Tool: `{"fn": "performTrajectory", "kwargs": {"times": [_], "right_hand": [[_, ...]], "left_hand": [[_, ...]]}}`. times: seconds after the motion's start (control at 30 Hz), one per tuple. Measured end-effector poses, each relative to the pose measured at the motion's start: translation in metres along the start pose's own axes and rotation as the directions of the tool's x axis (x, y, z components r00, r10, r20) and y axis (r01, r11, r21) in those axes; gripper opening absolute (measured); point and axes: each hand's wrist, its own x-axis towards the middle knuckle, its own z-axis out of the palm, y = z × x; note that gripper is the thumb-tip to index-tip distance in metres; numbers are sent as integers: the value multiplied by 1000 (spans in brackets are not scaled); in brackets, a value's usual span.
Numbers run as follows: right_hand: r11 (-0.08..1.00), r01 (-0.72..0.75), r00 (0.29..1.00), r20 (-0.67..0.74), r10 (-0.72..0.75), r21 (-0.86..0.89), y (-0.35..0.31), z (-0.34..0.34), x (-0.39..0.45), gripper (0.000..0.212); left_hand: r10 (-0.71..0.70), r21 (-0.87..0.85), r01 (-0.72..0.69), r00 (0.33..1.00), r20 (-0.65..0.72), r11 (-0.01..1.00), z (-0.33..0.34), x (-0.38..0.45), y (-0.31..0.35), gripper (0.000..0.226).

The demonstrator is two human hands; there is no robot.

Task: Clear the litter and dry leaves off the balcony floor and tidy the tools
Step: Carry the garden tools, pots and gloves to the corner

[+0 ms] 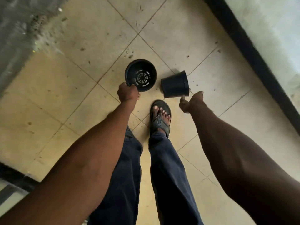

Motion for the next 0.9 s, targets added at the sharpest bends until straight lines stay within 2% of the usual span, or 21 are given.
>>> {"fn": "performTrajectory", "kwargs": {"times": [0.07,0.13,0.2,0.27,0.33,0.4,0.47,0.57,0.77,0.9], "right_hand": [[992,-118,993,12,118,48,-13,4,16,68],[983,-178,979,90,182,-49,-18,9,32,53],[976,-152,969,171,178,-159,-12,11,35,41],[973,-47,964,244,103,-228,0,11,23,35],[962,128,953,298,-52,-241,10,6,0,32],[950,222,950,266,-161,-218,17,-5,-36,30],[947,246,956,211,-202,-206,22,-18,-71,27],[941,302,937,232,-263,-153,10,-48,-160,26],[833,533,836,242,-492,-151,-25,-126,-355,30],[743,660,749,178,-638,-113,-29,-185,-461,25]], "left_hand": [[29,3,-29,999,26,1000,10,0,4,25],[42,-16,-42,998,41,999,13,1,6,26],[44,-27,-43,999,10,999,10,2,6,27],[40,-18,-41,998,-57,999,-2,-3,6,32],[34,14,-32,992,-125,999,-19,-12,7,35],[24,43,-16,984,-178,999,-40,-30,13,38],[2,52,8,980,-197,999,-59,-52,24,41],[38,27,-35,990,-134,999,-95,-137,79,31],[200,56,-200,980,2,978,-155,-319,177,21],[359,57,-370,921,151,927,-183,-430,224,14]]}}
